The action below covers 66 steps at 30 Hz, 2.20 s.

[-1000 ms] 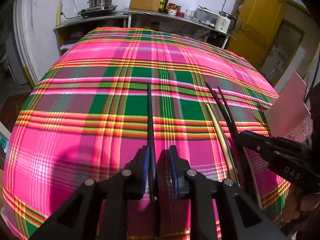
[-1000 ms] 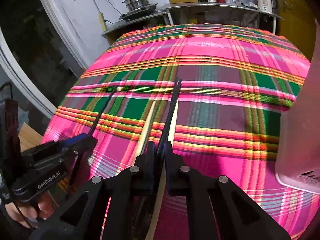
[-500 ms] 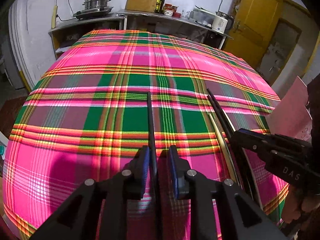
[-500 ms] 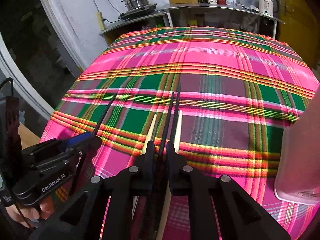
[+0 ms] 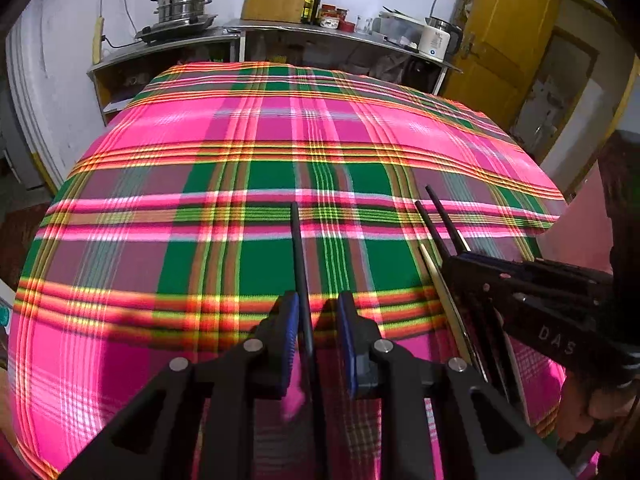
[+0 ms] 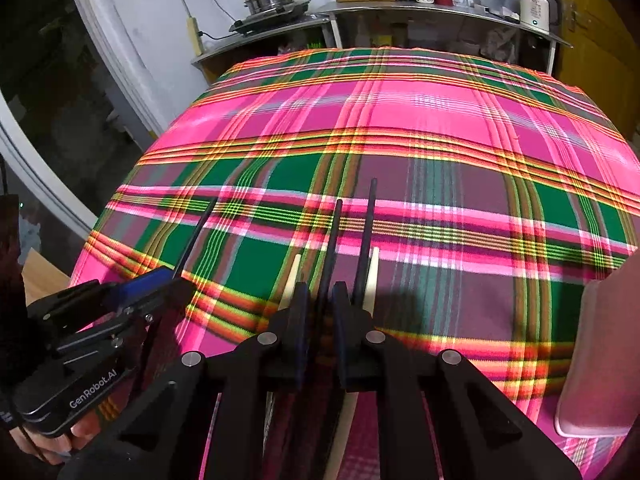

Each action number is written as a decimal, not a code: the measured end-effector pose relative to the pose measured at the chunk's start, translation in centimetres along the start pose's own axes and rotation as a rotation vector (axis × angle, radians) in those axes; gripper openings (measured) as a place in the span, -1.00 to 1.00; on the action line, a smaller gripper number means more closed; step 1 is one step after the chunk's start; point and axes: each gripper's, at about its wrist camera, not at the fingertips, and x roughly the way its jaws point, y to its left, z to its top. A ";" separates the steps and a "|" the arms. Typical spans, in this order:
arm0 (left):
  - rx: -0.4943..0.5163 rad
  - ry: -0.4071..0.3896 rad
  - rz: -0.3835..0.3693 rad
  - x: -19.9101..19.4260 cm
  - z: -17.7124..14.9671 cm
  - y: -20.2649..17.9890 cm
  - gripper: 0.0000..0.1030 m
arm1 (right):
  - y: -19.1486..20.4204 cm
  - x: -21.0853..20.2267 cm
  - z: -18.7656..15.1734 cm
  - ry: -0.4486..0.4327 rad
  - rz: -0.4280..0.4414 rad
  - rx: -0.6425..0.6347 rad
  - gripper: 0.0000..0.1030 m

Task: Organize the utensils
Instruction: 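Lift both black chopsticks and carry them toward the pink basket, then lower both held chopsticks into the pink basket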

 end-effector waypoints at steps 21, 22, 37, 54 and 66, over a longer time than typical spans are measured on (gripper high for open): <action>0.020 -0.088 -0.046 -5.8 1.5 -0.8 -0.89 | 1.0 -6.3 0.0 -0.105 0.049 -0.015 -0.89; 0.018 -0.099 -0.054 -6.5 1.6 -0.8 -0.89 | 1.0 -7.0 0.0 -0.116 0.051 -0.016 -0.89; 0.066 -0.201 -0.145 -14.9 1.6 -4.1 -0.89 | 0.4 -17.0 -2.2 -0.287 0.061 -0.001 -0.90; 0.138 -0.247 -0.234 -19.0 2.3 -9.1 -0.89 | -1.9 -24.0 -4.3 -0.421 0.031 0.048 -0.90; 0.190 -0.205 -0.347 -17.5 4.7 -15.7 -0.89 | -6.4 -28.3 -5.2 -0.488 -0.053 0.131 -0.90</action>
